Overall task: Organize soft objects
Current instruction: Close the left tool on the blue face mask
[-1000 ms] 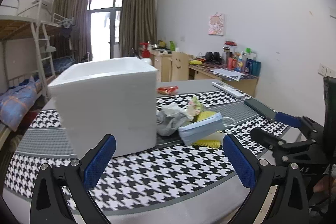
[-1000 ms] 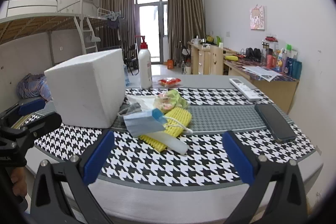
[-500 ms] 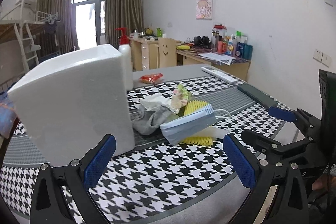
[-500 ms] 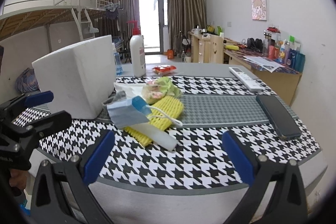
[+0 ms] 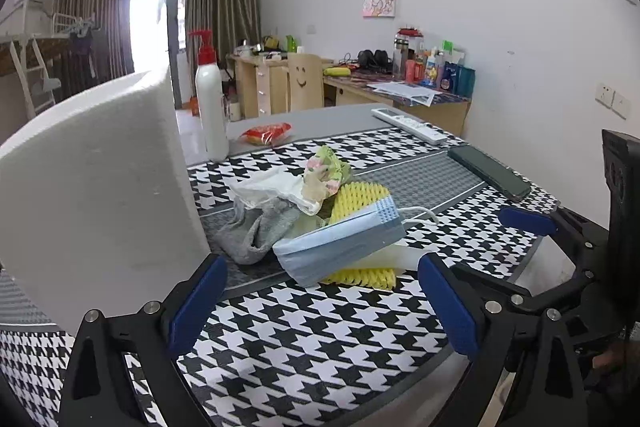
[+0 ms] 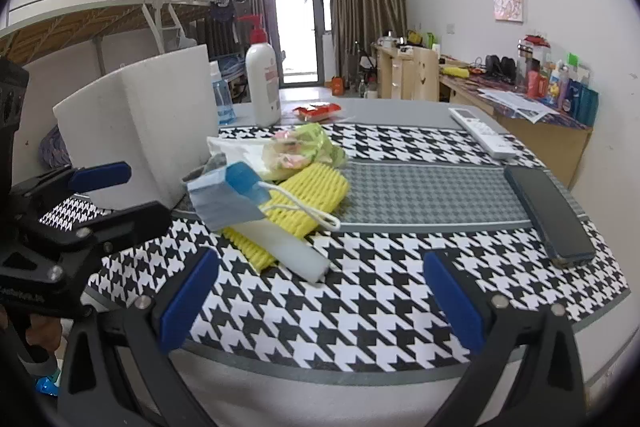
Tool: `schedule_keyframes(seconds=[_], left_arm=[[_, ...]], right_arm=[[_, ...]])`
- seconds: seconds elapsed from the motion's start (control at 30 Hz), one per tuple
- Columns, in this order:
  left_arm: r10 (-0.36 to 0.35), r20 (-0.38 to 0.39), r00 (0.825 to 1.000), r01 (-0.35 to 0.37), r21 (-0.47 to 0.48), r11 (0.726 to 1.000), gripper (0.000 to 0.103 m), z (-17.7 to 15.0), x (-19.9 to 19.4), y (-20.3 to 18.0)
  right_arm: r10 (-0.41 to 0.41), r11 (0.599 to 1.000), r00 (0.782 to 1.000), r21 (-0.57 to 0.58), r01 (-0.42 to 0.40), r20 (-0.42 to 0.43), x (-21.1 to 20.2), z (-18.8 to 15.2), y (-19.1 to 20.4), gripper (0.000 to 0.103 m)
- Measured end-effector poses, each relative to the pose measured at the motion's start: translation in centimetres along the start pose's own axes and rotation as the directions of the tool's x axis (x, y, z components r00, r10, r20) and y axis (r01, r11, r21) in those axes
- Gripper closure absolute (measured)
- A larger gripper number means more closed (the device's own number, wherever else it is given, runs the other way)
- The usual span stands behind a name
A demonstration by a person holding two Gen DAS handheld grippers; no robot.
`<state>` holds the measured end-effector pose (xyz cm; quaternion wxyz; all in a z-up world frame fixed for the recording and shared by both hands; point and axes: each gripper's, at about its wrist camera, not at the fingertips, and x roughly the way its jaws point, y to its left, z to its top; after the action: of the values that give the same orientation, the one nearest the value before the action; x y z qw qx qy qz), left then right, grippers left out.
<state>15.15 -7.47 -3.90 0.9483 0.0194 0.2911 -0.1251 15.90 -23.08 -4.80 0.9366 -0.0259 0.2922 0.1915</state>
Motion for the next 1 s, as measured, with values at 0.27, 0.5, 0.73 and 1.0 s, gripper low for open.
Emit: schedule_keyframes(seconds=[0.27,0.5,0.73,1.0], left_arm=[[0.006,-0.027,1.0,-0.005,0.022,1.0,0.016,0.8,1.9,-0.3],[-0.004,-0.041,0.999,0.006,0.057,0.998,0.021,1.5,3.0,-0.6],[-0.02,-0.072,0.997,0.029,0.123,0.992,0.03,1.8,4.4,-1.5],[-0.036,-0.108,0.993,0.053,0.161,0.986,0.046,2.0,5.7,-1.8]], right_arm=[[0.031,1.0,0.999,0.005,-0.031,-0.043,1.5,0.0,-0.8,0.0],[0.05,0.999,0.997,0.007,-0.05,-0.066,2.4,0.2,-1.3,0.0],[0.07,0.998,0.994,0.0,-0.07,-0.088,3.0,0.2,-1.6,0.001],[0.106,0.994,0.985,-0.026,-0.11,-0.134,3.6,0.5,-1.4,0.012]])
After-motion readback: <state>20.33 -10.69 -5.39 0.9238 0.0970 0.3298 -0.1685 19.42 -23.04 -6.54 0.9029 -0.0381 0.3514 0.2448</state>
